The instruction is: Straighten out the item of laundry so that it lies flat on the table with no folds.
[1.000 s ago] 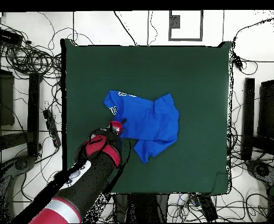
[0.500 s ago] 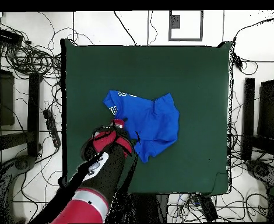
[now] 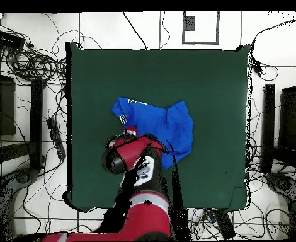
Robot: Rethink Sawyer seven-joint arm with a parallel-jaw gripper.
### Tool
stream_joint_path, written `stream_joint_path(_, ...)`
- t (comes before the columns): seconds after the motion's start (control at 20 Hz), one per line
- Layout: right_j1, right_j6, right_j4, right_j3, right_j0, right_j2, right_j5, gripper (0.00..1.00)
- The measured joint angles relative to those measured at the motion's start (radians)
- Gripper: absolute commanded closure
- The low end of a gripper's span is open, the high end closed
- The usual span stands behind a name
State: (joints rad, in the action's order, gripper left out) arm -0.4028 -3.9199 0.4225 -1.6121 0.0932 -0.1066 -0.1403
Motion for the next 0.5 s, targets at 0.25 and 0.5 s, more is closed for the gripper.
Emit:
stream_joint_path(0.25, -0.028, 0.076, 0.021, -0.04, -0.114, 0.107, 0.0, 0.0)
stream_joint_path(0.5, -0.034, 0.106, 0.021, -0.05, -0.145, 0.137, -0.004, 0.0)
